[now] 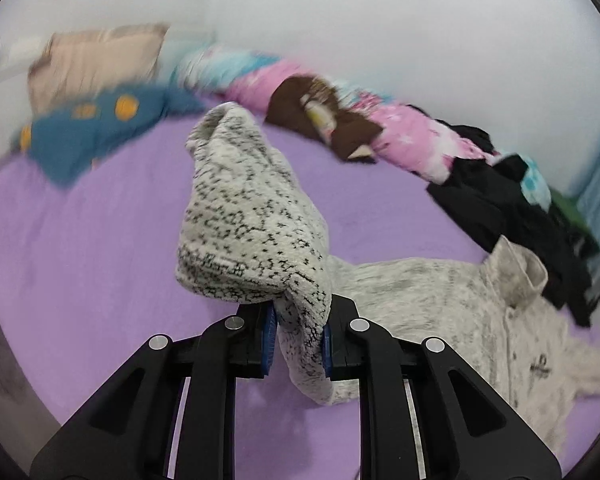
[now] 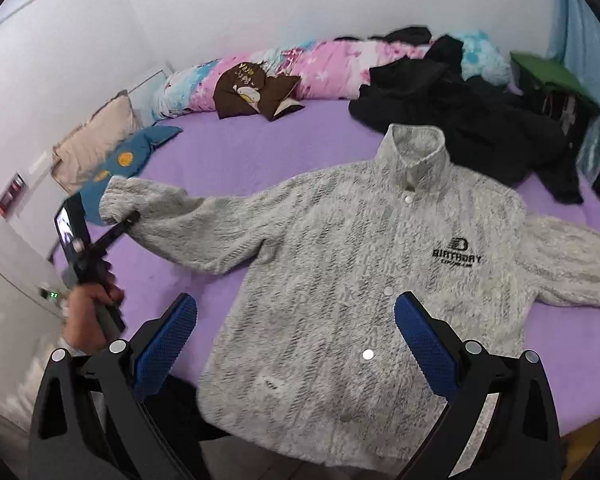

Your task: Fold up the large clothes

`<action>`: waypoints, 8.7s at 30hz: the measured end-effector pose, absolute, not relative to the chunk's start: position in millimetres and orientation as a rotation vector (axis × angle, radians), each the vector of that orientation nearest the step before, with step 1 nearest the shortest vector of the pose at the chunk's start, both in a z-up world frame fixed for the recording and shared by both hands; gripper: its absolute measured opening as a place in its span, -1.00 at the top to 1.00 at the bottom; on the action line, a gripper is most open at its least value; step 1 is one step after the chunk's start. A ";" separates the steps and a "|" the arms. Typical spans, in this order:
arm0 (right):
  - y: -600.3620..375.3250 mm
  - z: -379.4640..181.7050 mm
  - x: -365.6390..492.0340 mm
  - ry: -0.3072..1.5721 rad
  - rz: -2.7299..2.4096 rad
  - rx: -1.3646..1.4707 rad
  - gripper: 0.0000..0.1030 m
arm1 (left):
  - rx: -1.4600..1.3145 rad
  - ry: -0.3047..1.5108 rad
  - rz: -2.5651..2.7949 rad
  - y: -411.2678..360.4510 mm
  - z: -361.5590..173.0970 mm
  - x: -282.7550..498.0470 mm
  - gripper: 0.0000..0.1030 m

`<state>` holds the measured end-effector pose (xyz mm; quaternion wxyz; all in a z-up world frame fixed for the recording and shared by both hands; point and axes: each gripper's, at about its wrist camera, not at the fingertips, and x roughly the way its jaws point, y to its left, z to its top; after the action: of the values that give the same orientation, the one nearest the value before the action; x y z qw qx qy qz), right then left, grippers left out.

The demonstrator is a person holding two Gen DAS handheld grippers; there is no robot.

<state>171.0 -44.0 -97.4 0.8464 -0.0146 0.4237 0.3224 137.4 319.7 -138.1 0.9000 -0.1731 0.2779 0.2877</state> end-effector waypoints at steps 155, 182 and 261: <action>-648.3 -357.5 424.3 0.666 -0.026 1.265 -0.61 | 0.046 1.034 -0.042 -71.6 -275.5 360.3 -0.87; -393.3 -142.4 377.2 0.453 0.309 0.477 0.66 | -0.339 0.899 -0.067 6.0 -130.7 323.0 -0.87; -124.1 -200.2 511.6 1.073 0.348 -0.185 -0.64 | -0.805 0.838 -0.354 155.1 -209.5 299.4 0.69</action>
<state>511.6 -124.1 -200.2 0.8412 -0.0874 0.5076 0.1648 299.4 155.1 -209.5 0.8212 -0.3781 0.3939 -0.1662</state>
